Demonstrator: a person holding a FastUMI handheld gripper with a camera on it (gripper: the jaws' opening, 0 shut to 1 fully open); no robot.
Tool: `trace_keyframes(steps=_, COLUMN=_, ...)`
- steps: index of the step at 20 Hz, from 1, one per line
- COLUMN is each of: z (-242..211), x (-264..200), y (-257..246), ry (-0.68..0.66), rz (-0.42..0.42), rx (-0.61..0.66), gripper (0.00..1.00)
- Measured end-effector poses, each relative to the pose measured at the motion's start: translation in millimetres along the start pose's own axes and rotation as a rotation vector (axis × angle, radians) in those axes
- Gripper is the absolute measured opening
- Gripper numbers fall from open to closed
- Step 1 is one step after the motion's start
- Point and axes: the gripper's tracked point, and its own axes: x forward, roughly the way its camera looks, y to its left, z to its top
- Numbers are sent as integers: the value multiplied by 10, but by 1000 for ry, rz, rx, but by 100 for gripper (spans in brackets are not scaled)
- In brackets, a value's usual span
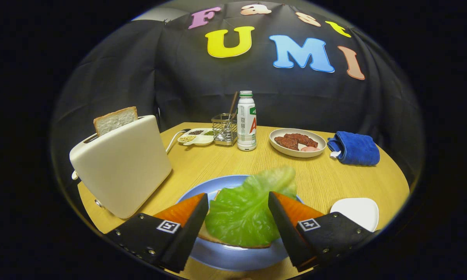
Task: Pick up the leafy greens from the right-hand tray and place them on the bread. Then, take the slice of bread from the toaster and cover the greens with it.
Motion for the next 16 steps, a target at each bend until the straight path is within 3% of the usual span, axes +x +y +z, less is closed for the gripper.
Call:
trace_keyframes(steps=1, z=13, x=-9, y=2, ry=-8, rz=-5, rx=0, gripper=99)
trace_keyframes(steps=9, z=256, x=-131, y=138, ry=-87, rz=-20, rx=32, gripper=99)
trace_keyframes(steps=16, z=844, x=-403, y=450, ry=-255, rz=-19, rx=54, gripper=98)
